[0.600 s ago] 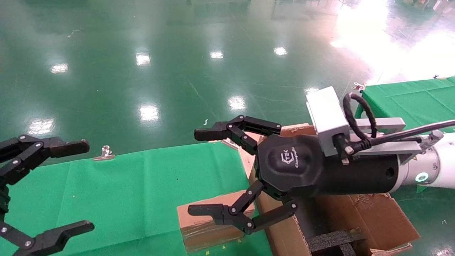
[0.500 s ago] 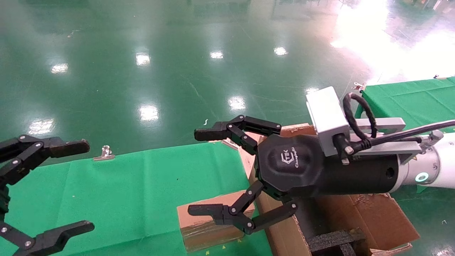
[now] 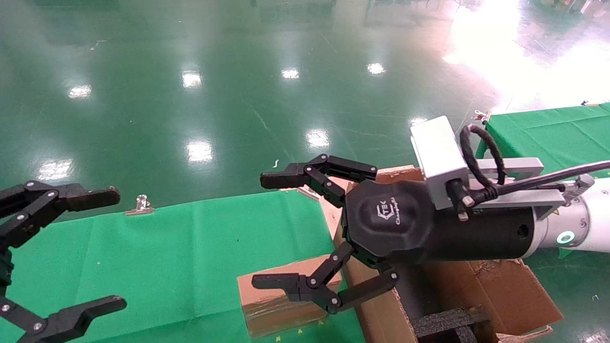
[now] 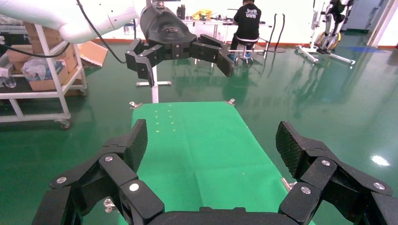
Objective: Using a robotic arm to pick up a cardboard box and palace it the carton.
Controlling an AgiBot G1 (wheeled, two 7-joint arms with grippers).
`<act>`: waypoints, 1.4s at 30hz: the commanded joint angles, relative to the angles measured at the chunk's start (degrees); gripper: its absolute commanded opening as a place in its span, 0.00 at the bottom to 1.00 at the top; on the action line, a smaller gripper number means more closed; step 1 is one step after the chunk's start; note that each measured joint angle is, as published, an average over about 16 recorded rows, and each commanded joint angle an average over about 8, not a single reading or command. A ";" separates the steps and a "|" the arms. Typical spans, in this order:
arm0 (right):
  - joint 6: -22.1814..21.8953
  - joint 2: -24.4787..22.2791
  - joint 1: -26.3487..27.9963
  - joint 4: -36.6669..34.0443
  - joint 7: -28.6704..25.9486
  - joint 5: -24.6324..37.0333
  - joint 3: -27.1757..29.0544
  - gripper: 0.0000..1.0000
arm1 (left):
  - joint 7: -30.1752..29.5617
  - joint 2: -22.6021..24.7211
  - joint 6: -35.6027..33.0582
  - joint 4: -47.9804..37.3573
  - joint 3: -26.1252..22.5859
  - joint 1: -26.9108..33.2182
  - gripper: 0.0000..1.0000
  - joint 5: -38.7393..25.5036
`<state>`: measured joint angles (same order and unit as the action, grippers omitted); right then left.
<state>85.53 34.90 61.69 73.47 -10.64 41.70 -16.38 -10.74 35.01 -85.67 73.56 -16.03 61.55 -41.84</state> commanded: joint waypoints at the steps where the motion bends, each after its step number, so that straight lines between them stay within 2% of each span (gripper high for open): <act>1: 0.00 0.00 0.00 0.00 0.00 0.00 0.00 1.00 | 0.00 0.00 0.00 0.00 0.00 0.00 0.17 0.00; 2: 0.00 0.00 0.00 0.00 0.00 0.00 0.00 1.00 | 0.00 0.00 0.00 0.00 0.00 0.00 0.05 0.00; 3: 0.00 0.00 0.00 0.00 0.00 0.00 0.00 1.00 | 0.00 0.00 0.00 0.00 0.00 0.00 0.00 0.00; 9: 0.11 -0.02 0.11 0.06 -0.01 0.29 -0.14 1.00 | 0.00 0.00 0.00 -0.01 0.00 0.00 0.00 -0.01; 13: 0.25 -0.13 1.27 0.38 -0.15 3.15 -1.27 1.00 | 0.01 0.00 -0.01 -0.03 -0.02 0.01 0.00 0.00; 20: -0.02 0.98 6.54 1.60 -1.98 16.25 -6.73 1.00 | 0.04 0.00 -0.01 -0.05 -0.05 0.04 0.00 0.02; 27: 1.04 5.06 12.35 1.16 -3.07 29.17 -12.88 1.00 | 0.05 -0.01 0.00 -0.06 -0.08 0.05 0.00 0.04; 42: 3.86 14.33 21.25 -2.17 -0.76 47.45 -24.02 1.00 | 0.09 -0.04 0.02 -0.06 -0.15 0.06 0.00 0.08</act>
<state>89.27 49.01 82.76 71.67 -11.52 88.77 -40.29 -10.65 34.97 -85.65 73.50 -16.18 61.61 -41.76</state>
